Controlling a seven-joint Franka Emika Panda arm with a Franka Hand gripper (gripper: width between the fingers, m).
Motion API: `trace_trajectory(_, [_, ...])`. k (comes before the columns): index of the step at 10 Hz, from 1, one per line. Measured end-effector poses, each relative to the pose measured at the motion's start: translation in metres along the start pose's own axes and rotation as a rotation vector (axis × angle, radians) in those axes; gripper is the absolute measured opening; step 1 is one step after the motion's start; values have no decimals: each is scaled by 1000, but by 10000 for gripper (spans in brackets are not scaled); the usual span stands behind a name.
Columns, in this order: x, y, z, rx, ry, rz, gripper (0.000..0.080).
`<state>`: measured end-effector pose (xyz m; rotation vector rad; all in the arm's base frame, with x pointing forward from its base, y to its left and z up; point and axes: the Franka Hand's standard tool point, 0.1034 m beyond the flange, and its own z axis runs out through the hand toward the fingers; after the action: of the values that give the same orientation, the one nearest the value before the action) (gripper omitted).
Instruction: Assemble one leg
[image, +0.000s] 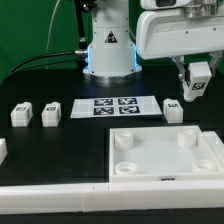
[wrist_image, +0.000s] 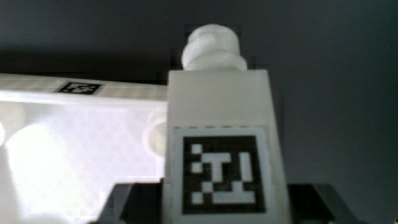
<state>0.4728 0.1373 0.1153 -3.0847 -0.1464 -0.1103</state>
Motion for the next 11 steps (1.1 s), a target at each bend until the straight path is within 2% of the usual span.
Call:
trace_trajectory(2, [5, 0, 1, 1, -2, -14, 292])
trace_trajectory(5, [60, 8, 2, 10, 26, -60, 292])
trace_trajectory(7, [81, 20, 6, 7, 43, -102, 292])
trace_trajectory(8, [88, 24, 4, 6, 70, -111, 292])
trace_trajectory(9, [84, 21, 6, 7, 64, -114, 293])
trace_trajectory(10, [92, 20, 4, 11, 146, -117, 293])
trace_trajectory(11, [92, 21, 4, 17, 274, -117, 293])
